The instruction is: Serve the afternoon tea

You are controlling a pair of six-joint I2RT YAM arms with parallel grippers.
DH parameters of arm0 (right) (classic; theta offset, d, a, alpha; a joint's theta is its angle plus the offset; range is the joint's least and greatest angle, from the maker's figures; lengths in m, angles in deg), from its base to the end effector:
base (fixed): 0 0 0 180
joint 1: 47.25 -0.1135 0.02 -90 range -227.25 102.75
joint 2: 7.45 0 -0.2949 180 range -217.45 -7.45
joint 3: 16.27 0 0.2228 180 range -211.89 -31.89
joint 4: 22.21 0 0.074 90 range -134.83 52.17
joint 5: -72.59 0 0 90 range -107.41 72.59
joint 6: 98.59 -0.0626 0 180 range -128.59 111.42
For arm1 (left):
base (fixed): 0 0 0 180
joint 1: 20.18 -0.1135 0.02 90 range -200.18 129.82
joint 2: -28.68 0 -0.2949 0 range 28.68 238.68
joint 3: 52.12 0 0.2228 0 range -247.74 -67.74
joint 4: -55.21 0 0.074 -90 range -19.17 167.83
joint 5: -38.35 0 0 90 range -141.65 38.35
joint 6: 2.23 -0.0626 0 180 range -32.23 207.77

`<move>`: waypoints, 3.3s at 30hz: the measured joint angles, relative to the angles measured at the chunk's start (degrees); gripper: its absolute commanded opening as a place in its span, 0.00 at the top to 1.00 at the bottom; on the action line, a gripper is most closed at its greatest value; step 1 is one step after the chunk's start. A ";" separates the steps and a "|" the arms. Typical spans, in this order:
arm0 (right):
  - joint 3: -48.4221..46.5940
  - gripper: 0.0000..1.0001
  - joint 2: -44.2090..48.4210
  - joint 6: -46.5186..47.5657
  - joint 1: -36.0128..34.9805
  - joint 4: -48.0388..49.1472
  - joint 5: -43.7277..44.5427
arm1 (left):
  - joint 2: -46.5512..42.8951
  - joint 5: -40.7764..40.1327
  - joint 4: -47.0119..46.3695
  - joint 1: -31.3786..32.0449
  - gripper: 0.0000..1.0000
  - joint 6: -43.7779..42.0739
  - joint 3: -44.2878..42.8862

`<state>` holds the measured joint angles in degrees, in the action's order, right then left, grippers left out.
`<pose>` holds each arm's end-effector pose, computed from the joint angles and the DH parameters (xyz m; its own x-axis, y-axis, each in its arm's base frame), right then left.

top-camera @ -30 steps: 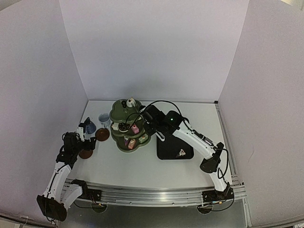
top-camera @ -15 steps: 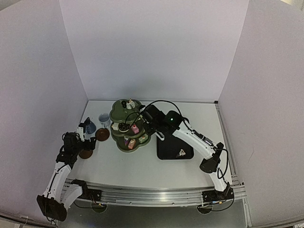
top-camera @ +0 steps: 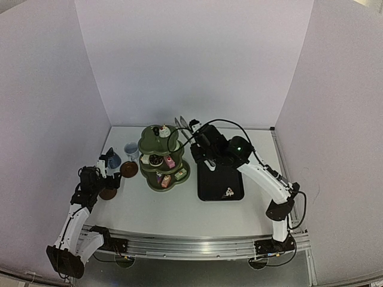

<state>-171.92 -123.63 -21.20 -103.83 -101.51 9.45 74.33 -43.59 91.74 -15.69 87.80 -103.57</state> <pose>0.2559 0.3365 0.4366 -0.4651 -0.3512 -0.8126 -0.4631 0.8788 -0.1148 0.1512 -0.0207 0.2774 -0.5095 0.0395 -0.8595 0.1974 0.9777 -0.0721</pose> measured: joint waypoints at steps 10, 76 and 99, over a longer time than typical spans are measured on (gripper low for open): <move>19.69 0.68 18.62 -13.16 3.95 1.89 1.52 | 0.00 0.83 -0.05 0.00 0.12 -0.02 0.00; 54.91 0.78 25.21 -35.75 12.09 -13.87 -28.87 | 0.92 2.25 -3.32 0.00 0.12 -0.60 2.99; 47.63 0.68 17.68 -31.53 14.17 -12.73 -22.55 | 0.85 2.19 -3.37 0.00 0.12 -1.48 3.04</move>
<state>-124.29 -105.95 -52.73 -89.67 -114.25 -13.10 75.18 -41.41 88.37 -15.69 86.32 -100.53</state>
